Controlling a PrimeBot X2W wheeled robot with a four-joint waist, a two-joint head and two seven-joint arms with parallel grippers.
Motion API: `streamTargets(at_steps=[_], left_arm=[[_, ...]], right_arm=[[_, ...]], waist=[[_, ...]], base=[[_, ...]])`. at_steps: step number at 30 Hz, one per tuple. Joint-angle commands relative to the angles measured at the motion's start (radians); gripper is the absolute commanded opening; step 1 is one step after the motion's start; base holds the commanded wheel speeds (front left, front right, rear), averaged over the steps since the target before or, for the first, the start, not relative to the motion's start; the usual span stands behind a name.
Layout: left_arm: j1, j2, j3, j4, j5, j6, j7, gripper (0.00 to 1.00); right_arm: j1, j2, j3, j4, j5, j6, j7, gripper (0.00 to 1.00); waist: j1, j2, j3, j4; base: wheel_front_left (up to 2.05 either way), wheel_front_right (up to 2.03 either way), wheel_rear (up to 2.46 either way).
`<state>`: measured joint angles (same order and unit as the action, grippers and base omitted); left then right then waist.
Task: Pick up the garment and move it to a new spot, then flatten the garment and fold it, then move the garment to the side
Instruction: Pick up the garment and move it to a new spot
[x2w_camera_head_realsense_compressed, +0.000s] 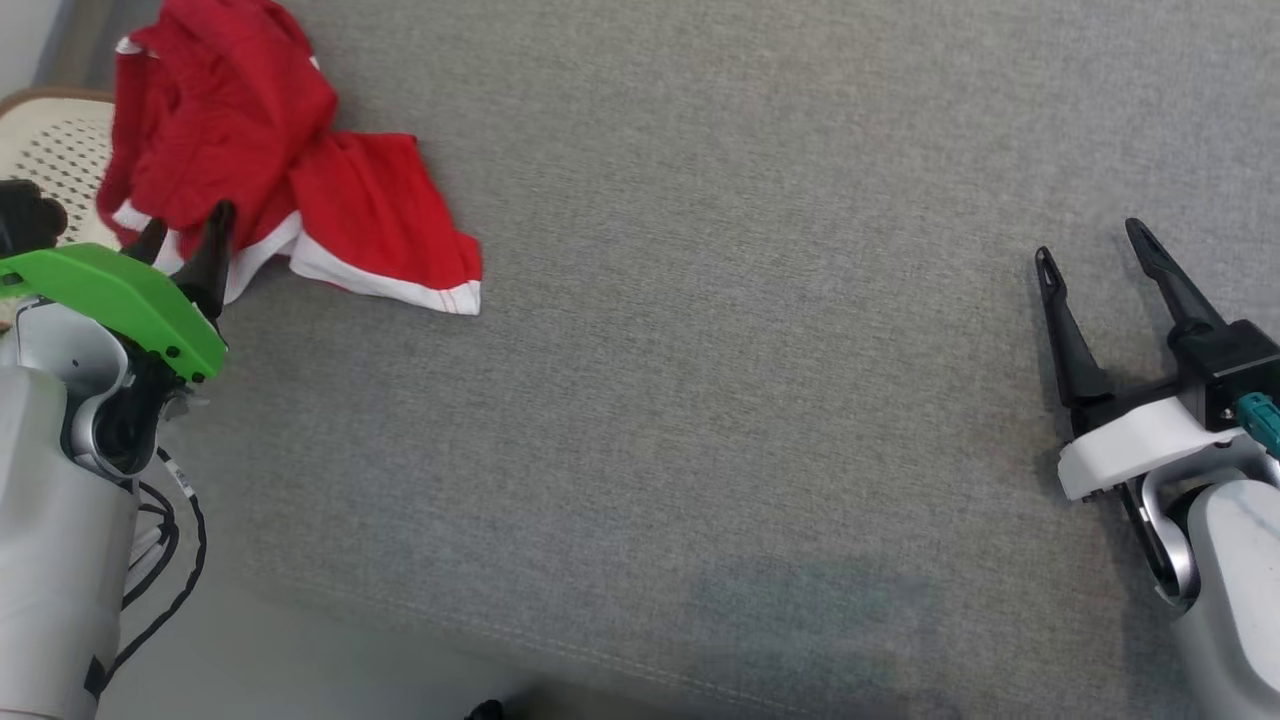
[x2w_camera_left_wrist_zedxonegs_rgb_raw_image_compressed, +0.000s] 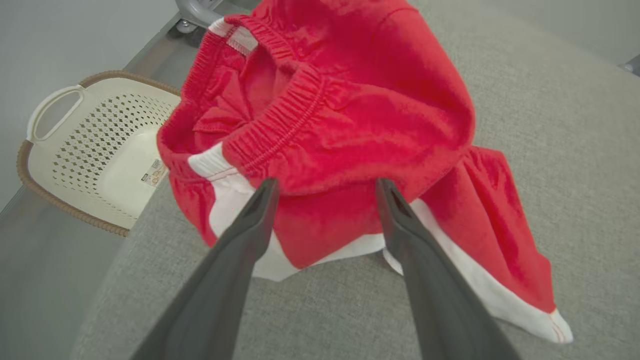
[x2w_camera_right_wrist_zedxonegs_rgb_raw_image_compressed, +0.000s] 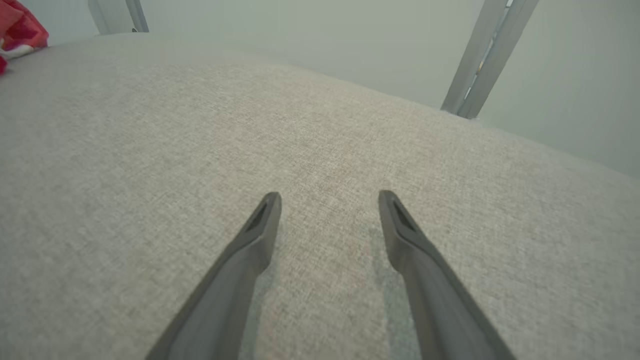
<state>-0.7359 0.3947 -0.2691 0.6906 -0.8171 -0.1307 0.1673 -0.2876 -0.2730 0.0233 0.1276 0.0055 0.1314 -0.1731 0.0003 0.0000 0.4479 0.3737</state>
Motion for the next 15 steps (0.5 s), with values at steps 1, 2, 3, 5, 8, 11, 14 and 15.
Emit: streamTargets(at_steps=[1, 2, 3, 5, 8, 11, 14, 15], left_arm=[[-0.035, 0.018, -0.029, 0.022, -0.039, 0.000, 0.007, 1.00], [-0.038, 0.022, -0.061, 0.051, -0.089, 0.000, 0.034, 1.00], [-0.038, 0.024, -0.078, 0.065, -0.115, 0.000, 0.057, 1.00], [-0.032, 0.033, -0.122, 0.087, -0.152, 0.000, 0.119, 1.00], [-0.013, 0.024, -0.181, 0.088, -0.203, 0.000, 0.173, 0.00], [0.004, 0.036, -0.243, 0.036, -0.251, -0.005, 0.230, 0.00], [0.011, 0.064, -0.272, -0.018, -0.288, -0.006, 0.250, 0.00], [0.010, 0.078, -0.280, -0.054, -0.308, -0.007, 0.254, 0.00]], right_arm=[[-0.009, -0.008, -0.005, -0.012, -0.002, -0.001, 0.002, 1.00], [-0.008, -0.007, -0.010, -0.014, -0.002, -0.001, 0.000, 1.00], [-0.006, -0.005, -0.015, -0.014, 0.000, -0.001, -0.001, 1.00], [-0.005, -0.001, -0.018, -0.012, 0.002, -0.001, -0.003, 1.00], [-0.003, 0.006, -0.022, 0.002, 0.004, -0.002, -0.007, 1.00], [-0.004, 0.021, -0.021, 0.023, 0.008, -0.002, -0.017, 1.00], [-0.002, 0.032, -0.012, 0.041, 0.009, -0.001, -0.024, 1.00], [-0.002, 0.039, -0.007, 0.050, 0.010, -0.001, -0.030, 1.00]], waist=[[-0.0003, 0.0000, 0.165, -0.146], [-0.0003, 0.0000, 0.170, -0.156], [-0.0003, 0.0000, 0.170, -0.159], [-0.0003, 0.0000, 0.169, -0.163], [-0.0003, 0.0000, 0.153, -0.163], [-0.0003, 0.0000, 0.131, -0.156], [-0.0003, 0.0000, 0.111, -0.151], [-0.0003, 0.0000, 0.101, -0.150]], base=[[0.00, 0.00, 0.00], [0.00, 0.00, 0.00], [0.00, 0.00, 0.00], [0.00, 0.00, 0.00], [0.00, 0.00, 0.00], [0.00, 0.00, 0.00], [0.00, 0.00, 0.00], [0.00, 0.00, 0.00]])
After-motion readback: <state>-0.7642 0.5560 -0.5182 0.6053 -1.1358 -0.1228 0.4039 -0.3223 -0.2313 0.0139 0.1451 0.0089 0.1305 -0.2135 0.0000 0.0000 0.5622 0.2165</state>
